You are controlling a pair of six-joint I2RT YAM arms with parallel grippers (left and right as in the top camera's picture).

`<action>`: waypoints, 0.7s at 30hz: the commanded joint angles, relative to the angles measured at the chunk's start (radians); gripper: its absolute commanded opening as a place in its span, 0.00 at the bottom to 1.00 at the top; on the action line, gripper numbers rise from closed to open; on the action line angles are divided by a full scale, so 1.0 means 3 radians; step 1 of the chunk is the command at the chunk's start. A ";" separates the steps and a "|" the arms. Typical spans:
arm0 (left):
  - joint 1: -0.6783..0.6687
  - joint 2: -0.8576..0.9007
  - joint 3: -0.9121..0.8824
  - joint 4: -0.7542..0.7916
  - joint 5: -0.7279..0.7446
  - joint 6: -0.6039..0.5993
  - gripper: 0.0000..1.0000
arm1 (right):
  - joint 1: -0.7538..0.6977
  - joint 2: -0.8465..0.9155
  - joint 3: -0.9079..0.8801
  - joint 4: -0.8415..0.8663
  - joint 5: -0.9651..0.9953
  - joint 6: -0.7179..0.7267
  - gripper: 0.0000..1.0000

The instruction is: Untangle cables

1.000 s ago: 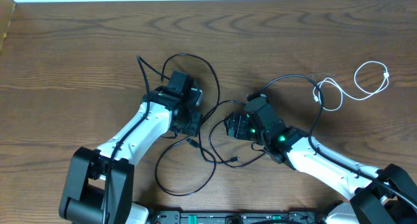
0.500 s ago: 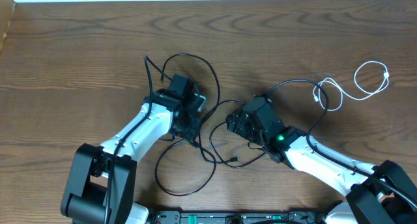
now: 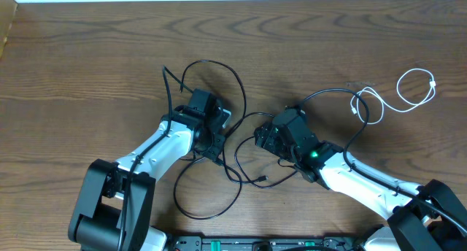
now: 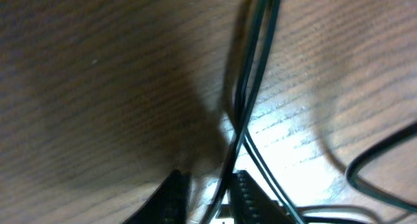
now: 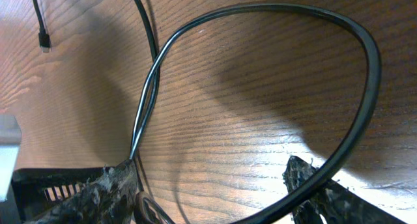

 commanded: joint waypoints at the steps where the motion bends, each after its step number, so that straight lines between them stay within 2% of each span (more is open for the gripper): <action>1: -0.0008 0.0036 -0.0024 0.0005 -0.0033 -0.0013 0.19 | 0.0028 0.0023 -0.0008 -0.0003 0.0074 -0.0090 0.68; 9: -0.0028 0.0036 -0.0209 0.0281 -0.0033 -0.0019 0.19 | 0.0029 0.0023 -0.0008 0.0011 0.0057 -0.0009 0.63; 18: -0.0071 0.0034 -0.0264 0.0413 -0.0042 -0.0022 0.25 | 0.0029 0.0070 -0.0008 0.0066 0.0085 -0.0010 0.66; 21: -0.0070 0.0034 -0.0264 0.0397 -0.0046 -0.0020 0.28 | 0.0029 0.0150 -0.0008 0.0216 0.0088 -0.0010 0.70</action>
